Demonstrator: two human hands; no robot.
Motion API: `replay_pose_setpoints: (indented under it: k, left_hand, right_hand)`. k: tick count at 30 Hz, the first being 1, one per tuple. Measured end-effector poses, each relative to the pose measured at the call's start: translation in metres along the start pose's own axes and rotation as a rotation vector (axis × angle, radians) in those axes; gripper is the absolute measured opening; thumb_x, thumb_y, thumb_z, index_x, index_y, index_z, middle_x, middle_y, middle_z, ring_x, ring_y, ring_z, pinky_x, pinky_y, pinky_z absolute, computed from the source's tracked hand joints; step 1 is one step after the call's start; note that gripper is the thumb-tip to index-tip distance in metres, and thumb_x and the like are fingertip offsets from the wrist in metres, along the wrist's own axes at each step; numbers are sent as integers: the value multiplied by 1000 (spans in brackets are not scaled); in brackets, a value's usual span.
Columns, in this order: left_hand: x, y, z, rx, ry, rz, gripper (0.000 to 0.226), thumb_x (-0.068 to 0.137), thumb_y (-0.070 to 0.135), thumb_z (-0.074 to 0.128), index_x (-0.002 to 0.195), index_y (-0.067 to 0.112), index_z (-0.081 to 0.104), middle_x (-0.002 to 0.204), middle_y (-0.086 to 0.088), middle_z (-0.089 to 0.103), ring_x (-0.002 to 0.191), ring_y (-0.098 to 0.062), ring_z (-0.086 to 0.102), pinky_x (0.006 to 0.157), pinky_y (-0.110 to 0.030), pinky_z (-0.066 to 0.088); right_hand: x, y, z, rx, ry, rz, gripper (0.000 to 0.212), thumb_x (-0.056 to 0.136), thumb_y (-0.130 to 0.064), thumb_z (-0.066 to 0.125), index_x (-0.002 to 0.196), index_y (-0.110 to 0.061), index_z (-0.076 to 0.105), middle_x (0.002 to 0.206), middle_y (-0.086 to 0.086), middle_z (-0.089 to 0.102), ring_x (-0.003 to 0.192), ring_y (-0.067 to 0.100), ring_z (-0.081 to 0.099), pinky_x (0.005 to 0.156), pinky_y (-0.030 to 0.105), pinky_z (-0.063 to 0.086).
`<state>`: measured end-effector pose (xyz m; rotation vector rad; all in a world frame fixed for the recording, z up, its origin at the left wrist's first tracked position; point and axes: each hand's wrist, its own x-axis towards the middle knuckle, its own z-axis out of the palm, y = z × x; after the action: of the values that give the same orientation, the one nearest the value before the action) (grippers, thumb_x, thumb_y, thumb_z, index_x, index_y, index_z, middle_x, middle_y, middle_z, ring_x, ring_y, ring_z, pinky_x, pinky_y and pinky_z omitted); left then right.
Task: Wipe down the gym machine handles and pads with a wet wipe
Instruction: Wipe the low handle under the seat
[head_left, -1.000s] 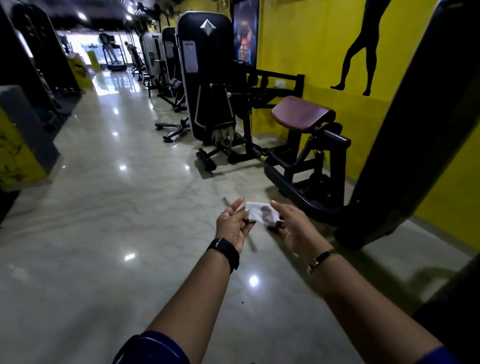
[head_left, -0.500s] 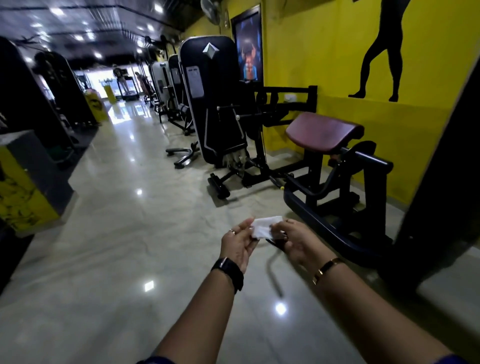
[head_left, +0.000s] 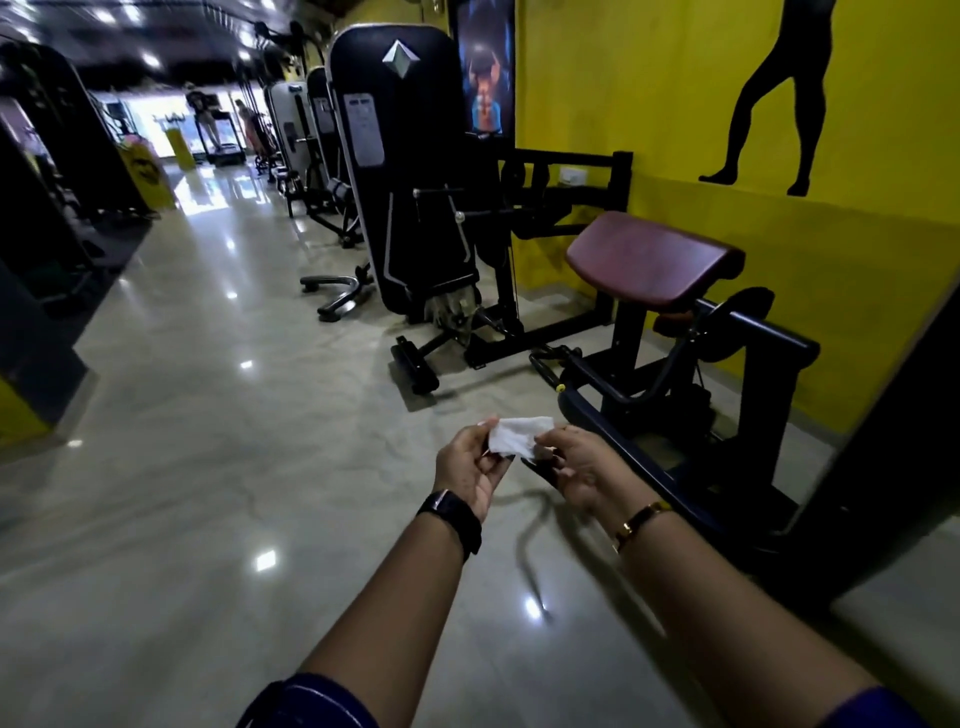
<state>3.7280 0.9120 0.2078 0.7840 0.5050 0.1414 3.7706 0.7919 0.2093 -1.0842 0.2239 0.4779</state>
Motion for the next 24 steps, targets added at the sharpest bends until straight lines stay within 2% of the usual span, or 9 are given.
replay_pose_setpoints:
  k: [4, 6, 9, 13, 16, 22, 24]
  left_hand:
    - [69, 9, 12, 69, -46, -13, 38, 92, -13, 38, 115, 4, 62, 95, -8, 66, 81, -16, 65, 71, -24, 57]
    - [108, 16, 21, 94, -62, -28, 44, 91, -16, 34, 119, 4, 61, 95, -7, 66, 80, -15, 64, 74, -24, 56]
    - [167, 33, 37, 111, -81, -58, 48, 90, -17, 33, 122, 4, 61, 100, -7, 65, 83, -16, 64, 75, -25, 56]
    - [240, 61, 55, 132, -125, -84, 46, 90, -18, 32, 122, 2, 60, 98, -7, 64, 83, -17, 63, 65, -21, 58]
    - [299, 76, 65, 192, -167, -125, 44, 90, -17, 34, 120, 2, 61, 98, -7, 65, 84, -17, 64, 70, -23, 57]
    - [387, 73, 86, 246, -175, -184, 46, 90, -18, 32, 120, 1, 61, 92, -9, 65, 80, -17, 61, 67, -21, 56]
    - [414, 70, 95, 274, -189, -205, 46, 90, -17, 32, 121, 1, 61, 87, -10, 62, 79, -17, 57, 66, -21, 56]
  right_hand:
    - [56, -10, 11, 3, 48, -27, 18, 88, 12, 48, 84, -3, 58, 77, 13, 56, 67, 17, 52, 48, 20, 53]
    - [89, -20, 18, 13, 74, -45, 16, 89, 12, 47, 87, 0, 58, 77, 14, 56, 65, 18, 53, 48, 20, 53]
    - [140, -41, 28, 9, 96, -71, 20, 89, 14, 45, 100, 3, 58, 77, 15, 58, 60, 18, 58, 52, 21, 55]
    - [206, -66, 45, 30, 109, -92, 27, 87, 19, 40, 83, 0, 59, 65, 12, 65, 53, 16, 64, 55, 23, 56]
    - [257, -74, 57, 76, 155, -99, 32, 85, 23, 37, 83, 2, 60, 63, 11, 67, 51, 14, 65, 54, 22, 55]
    - [336, -85, 60, 156, 234, -114, 23, 92, 5, 47, 76, -1, 63, 56, 5, 67, 48, 11, 64, 50, 20, 54]
    - [363, -93, 54, 160, 251, -105, 18, 92, 2, 50, 80, -1, 62, 56, 5, 66, 48, 12, 64, 48, 21, 54]
